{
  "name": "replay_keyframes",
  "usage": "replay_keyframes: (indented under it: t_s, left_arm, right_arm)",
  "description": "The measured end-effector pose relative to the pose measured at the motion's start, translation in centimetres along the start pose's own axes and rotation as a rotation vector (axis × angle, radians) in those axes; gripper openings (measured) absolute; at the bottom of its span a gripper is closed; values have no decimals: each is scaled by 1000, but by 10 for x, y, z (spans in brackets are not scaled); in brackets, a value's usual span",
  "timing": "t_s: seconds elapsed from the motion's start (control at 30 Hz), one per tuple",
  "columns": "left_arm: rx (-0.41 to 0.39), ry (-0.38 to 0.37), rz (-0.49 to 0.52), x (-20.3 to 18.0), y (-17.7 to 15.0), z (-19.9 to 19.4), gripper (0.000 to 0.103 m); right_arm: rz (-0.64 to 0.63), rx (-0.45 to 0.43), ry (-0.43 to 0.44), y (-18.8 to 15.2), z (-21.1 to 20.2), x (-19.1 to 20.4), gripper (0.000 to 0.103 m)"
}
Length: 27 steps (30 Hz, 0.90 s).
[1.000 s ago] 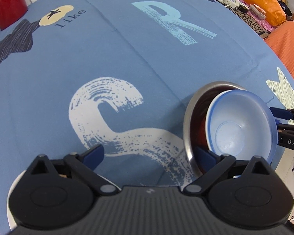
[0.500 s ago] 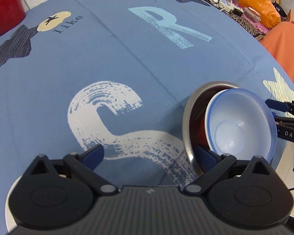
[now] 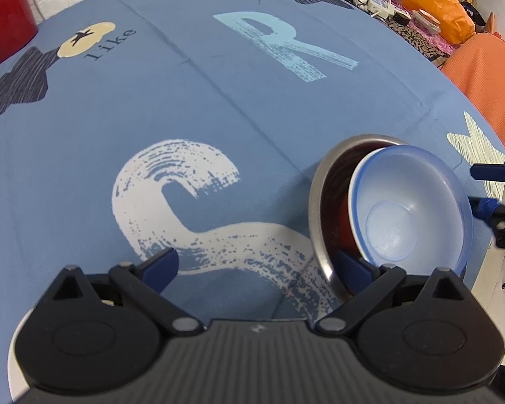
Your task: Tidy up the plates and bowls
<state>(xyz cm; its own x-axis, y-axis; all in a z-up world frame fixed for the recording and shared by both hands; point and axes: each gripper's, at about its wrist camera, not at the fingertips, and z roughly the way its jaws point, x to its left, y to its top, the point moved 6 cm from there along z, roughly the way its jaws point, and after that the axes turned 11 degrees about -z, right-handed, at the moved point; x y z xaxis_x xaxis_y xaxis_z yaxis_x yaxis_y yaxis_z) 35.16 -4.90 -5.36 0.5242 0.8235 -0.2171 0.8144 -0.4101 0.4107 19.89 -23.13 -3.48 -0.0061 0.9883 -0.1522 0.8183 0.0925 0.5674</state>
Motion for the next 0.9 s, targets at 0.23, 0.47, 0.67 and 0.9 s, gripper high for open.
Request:
replay_keyframes:
  t_s: [0.23, 0.47, 0.67, 0.9]
  left_arm:
    - [33, -26, -32, 4, 1, 4, 99]
    - [43, -35, -37, 5, 2, 5, 99]
    - [46, -38, -40, 5, 2, 6, 99]
    - [47, -45, -47, 7, 2, 6, 99]
  right_arm:
    - [276, 55, 166, -11, 11, -12, 49]
    - [438, 35, 262, -13, -2, -19, 50]
    - [416, 73, 286, -9, 5, -10, 50]
    - [341, 78, 244, -3, 18, -3, 53]
